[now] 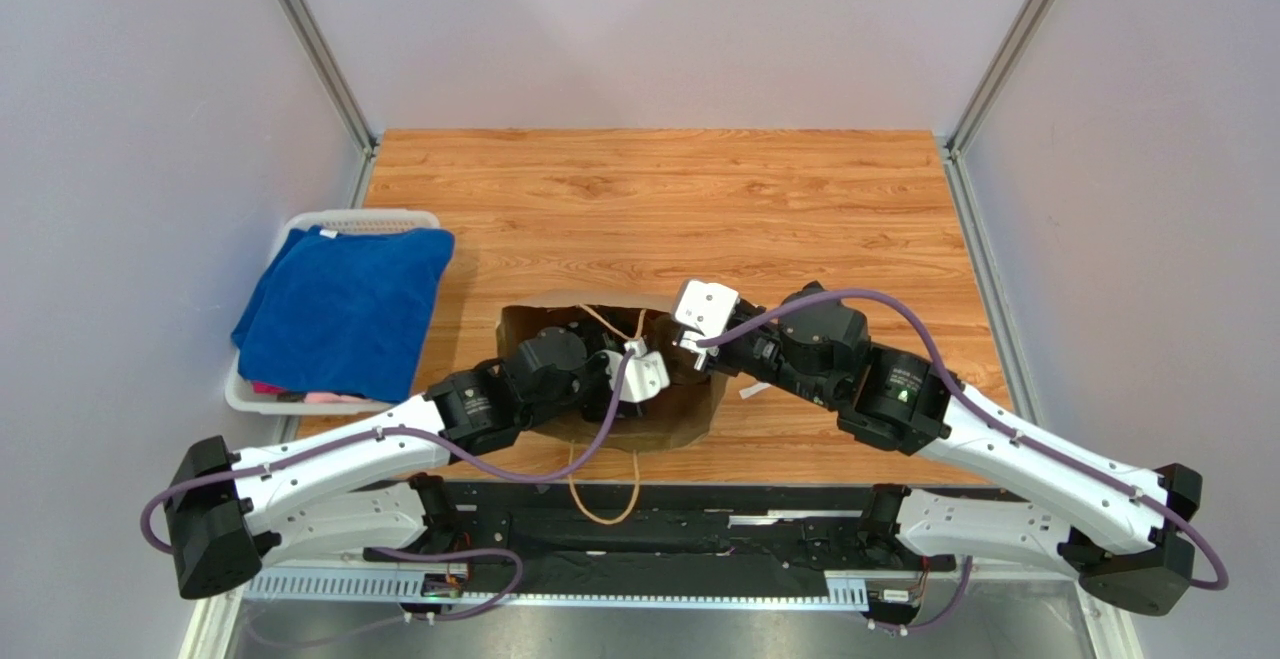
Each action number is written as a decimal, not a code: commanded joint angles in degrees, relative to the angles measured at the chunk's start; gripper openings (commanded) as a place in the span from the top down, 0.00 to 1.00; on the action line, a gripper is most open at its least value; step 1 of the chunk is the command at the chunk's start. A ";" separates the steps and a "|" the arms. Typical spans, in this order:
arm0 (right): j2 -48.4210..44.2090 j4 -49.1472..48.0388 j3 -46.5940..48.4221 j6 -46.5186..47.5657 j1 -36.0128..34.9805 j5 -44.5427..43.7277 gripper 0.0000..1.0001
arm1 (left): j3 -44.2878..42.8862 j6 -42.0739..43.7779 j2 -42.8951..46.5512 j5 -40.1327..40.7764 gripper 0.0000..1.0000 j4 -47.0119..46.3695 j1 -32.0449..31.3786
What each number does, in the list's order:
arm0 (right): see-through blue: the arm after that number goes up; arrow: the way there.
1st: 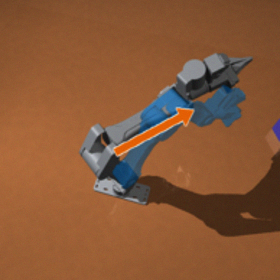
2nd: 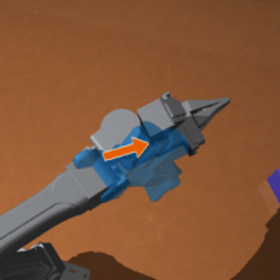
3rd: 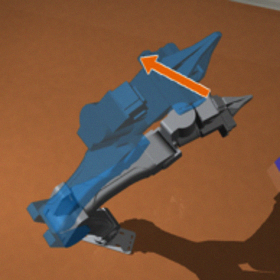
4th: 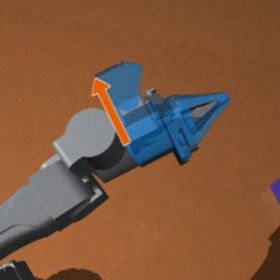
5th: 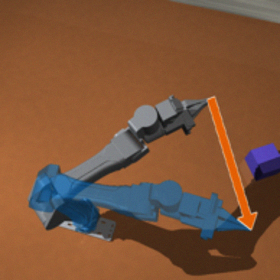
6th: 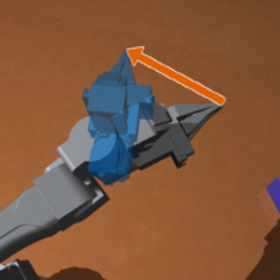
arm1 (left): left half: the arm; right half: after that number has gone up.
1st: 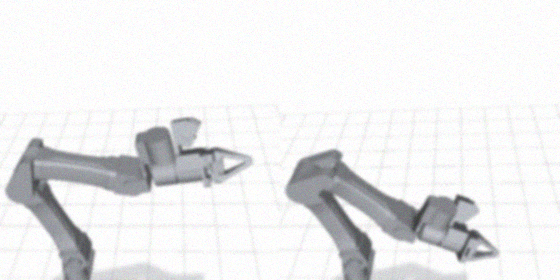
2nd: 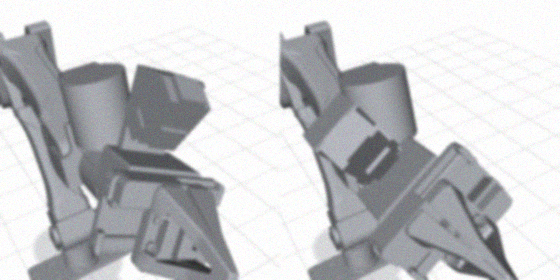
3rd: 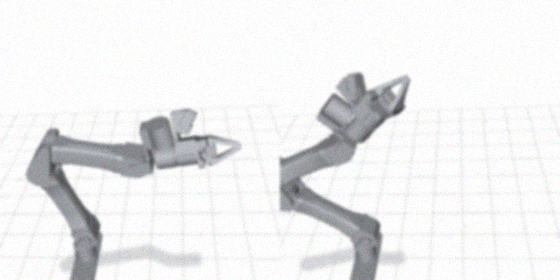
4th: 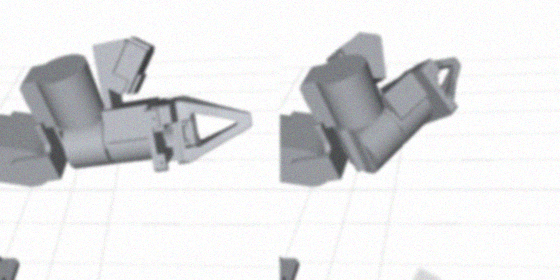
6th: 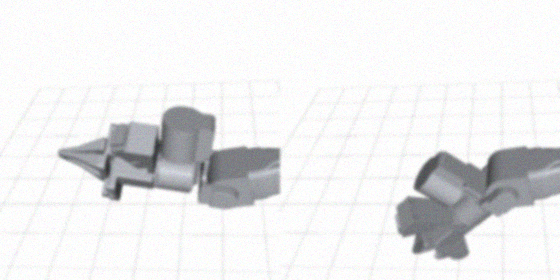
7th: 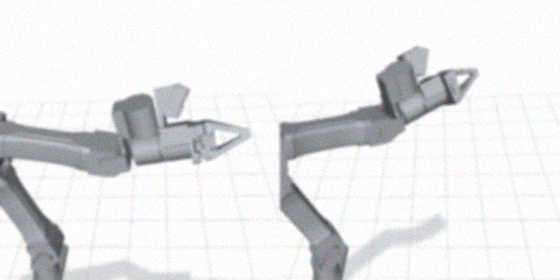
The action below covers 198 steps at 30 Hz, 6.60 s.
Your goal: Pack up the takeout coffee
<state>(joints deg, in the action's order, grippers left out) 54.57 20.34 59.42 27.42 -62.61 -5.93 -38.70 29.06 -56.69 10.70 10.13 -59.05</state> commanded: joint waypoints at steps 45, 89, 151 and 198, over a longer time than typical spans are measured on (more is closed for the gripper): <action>-0.34 -2.67 0.79 0.71 -0.32 1.45 1.00 | -1.73 -8.84 -5.36 -2.35 0.93 2.09 7.10; 24.52 13.59 25.13 -9.49 28.23 31.06 1.00 | -31.08 -8.85 -38.39 -16.32 0.94 28.00 22.30; 36.14 19.13 37.26 -8.08 38.09 33.88 1.00 | -49.28 -10.86 -52.56 -18.09 0.04 41.64 23.80; 35.61 17.28 35.77 -7.73 37.65 34.06 1.00 | -61.05 -15.70 -40.79 -21.86 0.01 45.06 21.78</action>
<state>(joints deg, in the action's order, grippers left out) 91.98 38.09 95.59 18.92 -24.93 28.18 -95.98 15.40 -100.64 -8.93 53.25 -37.04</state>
